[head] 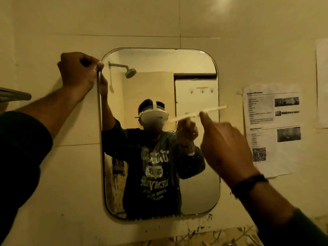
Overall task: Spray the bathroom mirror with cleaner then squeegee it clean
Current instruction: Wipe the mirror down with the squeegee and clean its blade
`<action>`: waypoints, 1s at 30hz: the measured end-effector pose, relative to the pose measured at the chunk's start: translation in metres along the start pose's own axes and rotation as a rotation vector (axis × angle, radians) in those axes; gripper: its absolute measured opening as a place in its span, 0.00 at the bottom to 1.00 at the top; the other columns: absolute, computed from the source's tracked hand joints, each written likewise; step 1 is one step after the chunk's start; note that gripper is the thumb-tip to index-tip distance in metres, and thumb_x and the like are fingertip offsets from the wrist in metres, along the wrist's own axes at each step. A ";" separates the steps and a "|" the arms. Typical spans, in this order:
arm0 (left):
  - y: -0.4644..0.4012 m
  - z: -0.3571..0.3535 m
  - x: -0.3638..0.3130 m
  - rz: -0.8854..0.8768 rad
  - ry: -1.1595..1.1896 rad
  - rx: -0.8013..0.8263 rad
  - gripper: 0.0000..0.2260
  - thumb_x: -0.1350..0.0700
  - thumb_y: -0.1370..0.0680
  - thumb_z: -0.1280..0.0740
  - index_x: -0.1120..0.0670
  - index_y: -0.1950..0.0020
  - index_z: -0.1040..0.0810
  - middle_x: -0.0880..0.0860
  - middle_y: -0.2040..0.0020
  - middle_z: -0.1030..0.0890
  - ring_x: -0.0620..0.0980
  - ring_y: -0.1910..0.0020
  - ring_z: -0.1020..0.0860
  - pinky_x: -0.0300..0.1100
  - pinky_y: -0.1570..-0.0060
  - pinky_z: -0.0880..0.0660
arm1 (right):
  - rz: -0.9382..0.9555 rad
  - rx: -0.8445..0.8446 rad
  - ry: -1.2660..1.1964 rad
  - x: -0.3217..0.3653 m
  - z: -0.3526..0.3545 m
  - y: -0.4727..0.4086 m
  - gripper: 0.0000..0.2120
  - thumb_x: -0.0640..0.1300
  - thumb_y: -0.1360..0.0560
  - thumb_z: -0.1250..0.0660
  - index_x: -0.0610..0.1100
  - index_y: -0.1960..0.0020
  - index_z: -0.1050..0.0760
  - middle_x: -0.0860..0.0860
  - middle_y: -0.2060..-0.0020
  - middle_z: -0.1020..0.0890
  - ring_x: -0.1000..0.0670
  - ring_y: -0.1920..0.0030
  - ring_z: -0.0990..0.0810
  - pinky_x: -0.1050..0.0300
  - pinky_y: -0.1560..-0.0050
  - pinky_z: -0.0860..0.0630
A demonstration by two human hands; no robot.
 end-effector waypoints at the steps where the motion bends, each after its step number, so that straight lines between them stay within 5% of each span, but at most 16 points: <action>1: 0.000 0.000 0.000 -0.001 0.003 -0.002 0.08 0.57 0.24 0.28 0.57 0.46 0.16 0.49 0.54 0.19 0.43 0.56 0.20 0.25 0.63 0.28 | -0.020 0.049 0.039 -0.005 -0.008 0.017 0.28 0.47 0.25 0.52 0.48 0.25 0.39 0.57 0.72 0.37 0.60 0.75 0.37 0.66 0.76 0.46; 4: 0.001 0.000 -0.001 0.013 0.028 0.011 0.08 0.57 0.24 0.28 0.57 0.46 0.16 0.52 0.52 0.17 0.45 0.55 0.19 0.31 0.54 0.24 | -0.056 0.142 0.114 -0.012 -0.016 0.044 0.30 0.42 0.23 0.40 0.51 0.23 0.43 0.57 0.72 0.39 0.59 0.74 0.39 0.64 0.76 0.49; 10: 0.002 0.002 -0.006 0.007 0.019 0.017 0.09 0.58 0.23 0.28 0.58 0.44 0.16 0.55 0.49 0.16 0.46 0.52 0.19 0.36 0.49 0.23 | -0.051 0.041 0.025 -0.013 0.015 -0.010 0.22 0.42 0.21 0.46 0.52 0.27 0.36 0.55 0.68 0.32 0.58 0.73 0.33 0.65 0.76 0.41; 15: 0.001 0.002 -0.004 0.030 0.024 0.022 0.09 0.57 0.24 0.28 0.57 0.45 0.16 0.55 0.49 0.16 0.46 0.54 0.19 0.33 0.53 0.25 | -0.078 -0.011 0.042 -0.003 0.031 -0.061 0.18 0.39 0.22 0.44 0.45 0.34 0.28 0.53 0.68 0.34 0.54 0.72 0.34 0.61 0.75 0.40; 20: 0.001 0.002 -0.003 0.028 0.035 0.032 0.09 0.56 0.24 0.28 0.56 0.45 0.16 0.51 0.52 0.17 0.44 0.55 0.19 0.27 0.58 0.26 | -0.054 0.035 0.057 -0.005 -0.001 0.007 0.27 0.46 0.26 0.52 0.47 0.28 0.35 0.55 0.70 0.37 0.58 0.74 0.36 0.65 0.76 0.45; 26: 0.002 0.002 -0.002 0.035 0.045 0.020 0.09 0.56 0.24 0.28 0.56 0.45 0.16 0.51 0.52 0.17 0.44 0.55 0.19 0.29 0.57 0.24 | -0.088 0.225 0.057 -0.018 -0.024 0.074 0.28 0.42 0.21 0.42 0.54 0.24 0.46 0.54 0.67 0.29 0.56 0.71 0.31 0.63 0.75 0.38; 30: 0.003 0.000 -0.004 0.047 0.014 -0.019 0.08 0.56 0.24 0.28 0.56 0.46 0.16 0.51 0.52 0.17 0.42 0.55 0.20 0.23 0.64 0.28 | -0.048 0.124 0.057 -0.003 -0.001 0.043 0.25 0.45 0.26 0.51 0.54 0.30 0.36 0.57 0.73 0.36 0.58 0.77 0.36 0.64 0.79 0.47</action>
Point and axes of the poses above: each hand's wrist, its own y-axis away from the middle knuckle, its own z-axis out of the back of the hand, x = y × z, the point moved 2 cm from there along -y, towards the middle knuckle
